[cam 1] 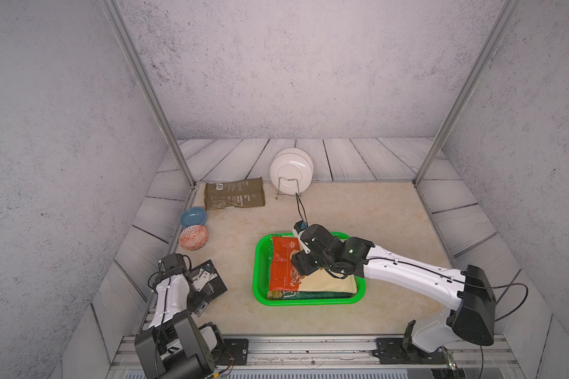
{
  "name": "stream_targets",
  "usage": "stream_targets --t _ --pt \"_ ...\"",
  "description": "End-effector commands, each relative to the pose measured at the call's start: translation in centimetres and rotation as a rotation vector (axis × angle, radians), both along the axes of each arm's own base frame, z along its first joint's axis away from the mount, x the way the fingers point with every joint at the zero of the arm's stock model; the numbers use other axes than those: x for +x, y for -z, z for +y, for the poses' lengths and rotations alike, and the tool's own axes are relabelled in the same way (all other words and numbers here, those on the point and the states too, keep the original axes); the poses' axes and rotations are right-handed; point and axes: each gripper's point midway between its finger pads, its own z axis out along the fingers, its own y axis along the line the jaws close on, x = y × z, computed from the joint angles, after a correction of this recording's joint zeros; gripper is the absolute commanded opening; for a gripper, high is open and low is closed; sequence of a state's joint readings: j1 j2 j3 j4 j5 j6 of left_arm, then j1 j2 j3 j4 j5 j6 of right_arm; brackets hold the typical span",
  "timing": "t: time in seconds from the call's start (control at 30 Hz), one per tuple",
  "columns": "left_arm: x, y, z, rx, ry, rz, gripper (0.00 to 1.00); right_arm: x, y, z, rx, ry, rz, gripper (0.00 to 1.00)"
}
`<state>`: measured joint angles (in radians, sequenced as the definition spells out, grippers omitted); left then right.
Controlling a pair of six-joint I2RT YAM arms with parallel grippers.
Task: Put the potato chips into the basket
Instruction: Pick up the potato chip from the corner of the board.
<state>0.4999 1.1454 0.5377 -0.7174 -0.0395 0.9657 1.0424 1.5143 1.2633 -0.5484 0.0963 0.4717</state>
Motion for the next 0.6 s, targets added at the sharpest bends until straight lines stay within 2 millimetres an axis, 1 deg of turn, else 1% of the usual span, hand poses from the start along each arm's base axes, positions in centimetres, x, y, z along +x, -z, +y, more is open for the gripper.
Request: stream_targets --t 0.0,0.03,0.13,0.27,0.33,0.47,0.53,0.57 --pt "-0.4 0.9 -0.4 -0.027 0.047 0.025 0.83 -0.4 -0.9 -0.1 0.026 -0.008 -0.007 0.68" --pt "-0.3 1.1 -0.2 -0.021 0.052 0.026 0.82 -0.4 -0.9 -0.1 0.025 -0.008 -0.005 0.68" --pt "-0.2 1.6 0.3 0.002 0.073 0.040 0.72 -0.4 -1.0 0.0 0.036 -0.007 -0.005 0.68" --pt "0.0 1.9 0.2 -0.014 0.081 0.054 0.53 -0.4 -0.9 0.0 0.048 -0.005 -0.009 0.67" --pt "0.1 2.0 0.1 -0.025 0.080 0.054 0.47 -0.5 -0.7 0.2 0.047 -0.007 -0.004 0.67" --pt "0.4 1.7 -0.2 -0.045 0.073 0.039 0.45 -0.5 -0.5 0.6 0.048 -0.018 0.007 0.67" --pt "0.5 1.0 -0.4 -0.059 0.067 0.029 0.39 -0.6 -0.4 0.6 0.050 -0.020 0.010 0.67" --pt "0.6 0.5 -0.7 -0.073 0.064 0.018 0.33 -0.6 -0.4 0.7 0.052 -0.025 0.012 0.67"
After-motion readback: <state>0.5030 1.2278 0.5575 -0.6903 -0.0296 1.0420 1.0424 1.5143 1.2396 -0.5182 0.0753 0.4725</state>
